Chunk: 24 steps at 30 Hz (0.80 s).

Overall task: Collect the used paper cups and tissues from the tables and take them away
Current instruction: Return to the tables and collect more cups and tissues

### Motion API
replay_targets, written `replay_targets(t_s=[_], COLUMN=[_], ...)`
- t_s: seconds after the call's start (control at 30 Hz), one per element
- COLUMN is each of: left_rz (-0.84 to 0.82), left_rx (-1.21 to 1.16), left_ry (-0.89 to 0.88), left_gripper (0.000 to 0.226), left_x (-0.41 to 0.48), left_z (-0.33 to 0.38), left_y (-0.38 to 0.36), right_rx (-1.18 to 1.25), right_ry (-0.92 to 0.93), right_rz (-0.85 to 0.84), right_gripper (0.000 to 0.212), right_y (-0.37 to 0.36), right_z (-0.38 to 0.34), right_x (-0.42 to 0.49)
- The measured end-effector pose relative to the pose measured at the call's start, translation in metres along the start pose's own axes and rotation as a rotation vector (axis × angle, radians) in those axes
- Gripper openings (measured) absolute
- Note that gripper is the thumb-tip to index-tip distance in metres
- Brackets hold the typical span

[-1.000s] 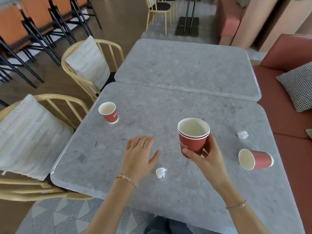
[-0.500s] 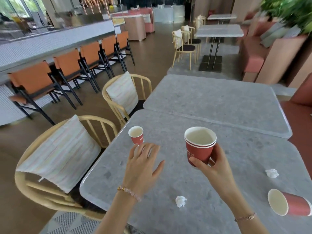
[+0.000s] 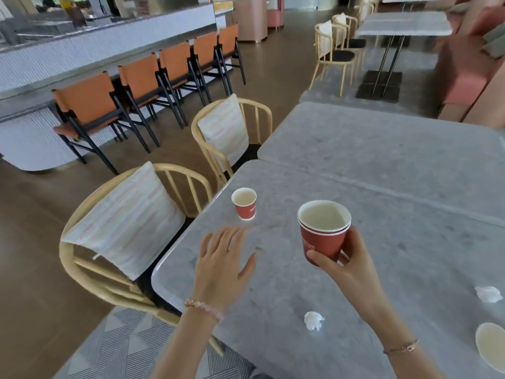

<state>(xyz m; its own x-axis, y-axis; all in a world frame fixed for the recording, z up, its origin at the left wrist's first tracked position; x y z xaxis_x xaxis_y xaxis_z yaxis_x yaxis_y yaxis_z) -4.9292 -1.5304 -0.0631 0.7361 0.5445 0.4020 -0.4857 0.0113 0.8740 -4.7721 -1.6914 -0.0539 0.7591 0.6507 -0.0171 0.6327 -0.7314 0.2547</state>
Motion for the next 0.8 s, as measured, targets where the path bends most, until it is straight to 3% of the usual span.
replay_targets(t_s=[0.17, 0.47, 0.53, 0.8], left_rz=[-0.072, -0.227, -0.258, -0.34], left_rx=[-0.048, -0.208, -0.272, -0.74], left_ry=[0.052, 0.062, 0.145, 0.47], left_gripper=[0.052, 0.056, 0.057, 0.099], left_x=[0.008, 0.06, 0.069, 0.104], left_z=[-0.032, -0.11, -0.132, -0.158], left_y=[-0.024, -0.082, -0.094, -0.147], right_rx=[-0.032, -0.078, -0.082, -0.079], right_ry=[-0.037, -0.104, -0.134, -0.264], right_rz=[0.019, 0.2, 0.235, 0.35], right_gripper=[0.06, 0.056, 0.057, 0.065], right_y=[-0.019, -0.064, -0.076, -0.102], right_z=[-0.003, -0.02, -0.021, -0.011], right_x=[0.01, 0.043, 0.048, 0.059])
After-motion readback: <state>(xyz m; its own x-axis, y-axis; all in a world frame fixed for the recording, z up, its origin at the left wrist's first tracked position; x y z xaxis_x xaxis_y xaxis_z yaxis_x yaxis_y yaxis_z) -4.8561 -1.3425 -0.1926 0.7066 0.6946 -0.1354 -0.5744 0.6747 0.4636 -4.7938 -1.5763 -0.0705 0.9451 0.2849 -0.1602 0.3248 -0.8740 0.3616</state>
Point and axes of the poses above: each hand's wrist, its own x-axis towards the middle knuckle, its own y-axis out of the back of the hand, z = x × y, the point moved 4 cm from there along x, towards the middle knuckle, and after that the axes turned 6 degrees about -x, right-handed, at the moved point
